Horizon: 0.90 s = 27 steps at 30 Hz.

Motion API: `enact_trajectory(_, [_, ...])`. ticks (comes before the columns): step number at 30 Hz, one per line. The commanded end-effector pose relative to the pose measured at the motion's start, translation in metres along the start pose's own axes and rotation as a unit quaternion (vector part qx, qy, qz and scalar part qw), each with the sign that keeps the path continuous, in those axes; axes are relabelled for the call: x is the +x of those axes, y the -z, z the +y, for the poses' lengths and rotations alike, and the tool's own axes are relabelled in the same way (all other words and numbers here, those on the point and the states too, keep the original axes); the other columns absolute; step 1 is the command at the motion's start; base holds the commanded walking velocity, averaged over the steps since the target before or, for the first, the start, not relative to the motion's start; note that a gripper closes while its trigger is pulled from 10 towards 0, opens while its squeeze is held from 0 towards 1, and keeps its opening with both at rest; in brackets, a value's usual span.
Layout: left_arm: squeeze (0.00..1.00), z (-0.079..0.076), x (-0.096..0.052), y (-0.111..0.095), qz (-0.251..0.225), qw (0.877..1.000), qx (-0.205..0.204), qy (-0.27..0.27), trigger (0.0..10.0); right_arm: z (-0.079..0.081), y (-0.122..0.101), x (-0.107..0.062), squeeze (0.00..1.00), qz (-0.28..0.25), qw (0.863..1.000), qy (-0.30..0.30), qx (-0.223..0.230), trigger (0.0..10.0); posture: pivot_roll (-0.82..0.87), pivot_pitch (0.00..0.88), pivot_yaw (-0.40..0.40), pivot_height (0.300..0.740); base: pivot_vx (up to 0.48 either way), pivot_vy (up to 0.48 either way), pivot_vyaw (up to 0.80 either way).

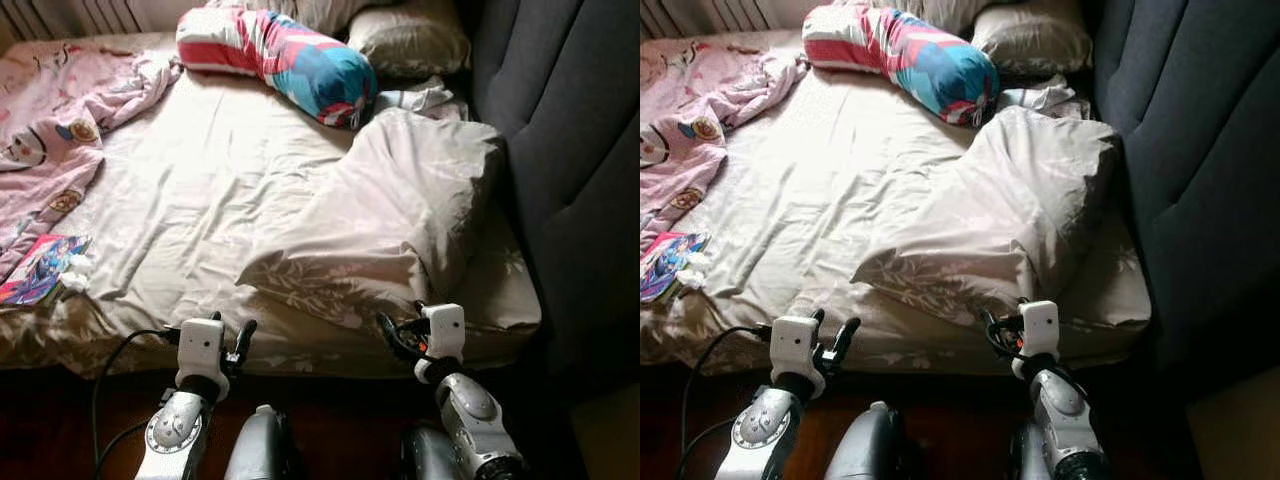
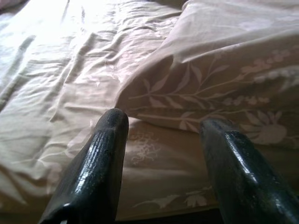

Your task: Clean up the room

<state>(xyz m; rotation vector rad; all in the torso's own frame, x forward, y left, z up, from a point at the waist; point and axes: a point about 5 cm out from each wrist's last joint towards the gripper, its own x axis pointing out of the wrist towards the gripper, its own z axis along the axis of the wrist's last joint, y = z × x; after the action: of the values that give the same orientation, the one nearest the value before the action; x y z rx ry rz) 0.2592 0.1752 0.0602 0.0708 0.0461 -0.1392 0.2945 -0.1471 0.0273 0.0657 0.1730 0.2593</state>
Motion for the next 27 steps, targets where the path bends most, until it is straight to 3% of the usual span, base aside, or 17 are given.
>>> enact_trajectory(1, [0.00, 0.000, -0.003, 0.004, 0.013, 1.000, -0.004, 0.001, 10.0, -0.003, 0.001, -0.003, 0.00, -0.004, 1.000, 0.012, -0.001, 10.0, -0.07, 0.205, 0.061, 0.640, 0.247, 0.000, 0.00])
enact_trajectory(9, [0.00, 0.000, -0.003, 0.004, 0.015, 1.000, -0.005, 0.006, 10.0, -0.013, -0.005, -0.002, 0.00, -0.017, 0.998, 0.062, 0.007, 10.0, -0.07, 0.213, 0.064, 0.640, 0.060, 0.000, 0.00])
enact_trajectory(13, [0.00, -0.001, -0.002, 0.003, 0.016, 1.000, -0.006, 0.010, 10.0, -0.020, 0.000, 0.000, 0.00, 0.022, 0.996, 0.091, 0.010, 10.0, -0.07, 0.224, 0.067, 0.640, 0.000, 0.000, 0.00])
enact_trajectory(16, [0.00, -0.001, -0.003, 0.003, 0.016, 1.000, -0.006, 0.012, 10.0, -0.023, -0.003, 0.002, 0.00, 0.021, 0.994, 0.101, 0.021, 10.0, -0.07, 0.226, 0.069, 0.640, 0.000, 0.000, 0.00])
enact_trajectory(20, [0.00, -0.003, -0.003, 0.003, 0.019, 1.000, -0.006, 0.016, 10.0, -0.032, -0.003, 0.005, 0.00, 0.052, 0.990, 0.133, -0.003, 10.0, -0.07, 0.230, 0.070, 0.640, 0.000, 0.000, 0.00])
enact_trajectory(27, [0.00, -0.002, -0.005, 0.004, 0.024, 1.000, -0.003, 0.020, 10.0, -0.031, -0.005, 0.010, 0.00, 0.075, 0.989, 0.113, 0.054, 10.0, -0.06, 0.242, 0.075, 0.640, 0.000, 0.000, 0.00])
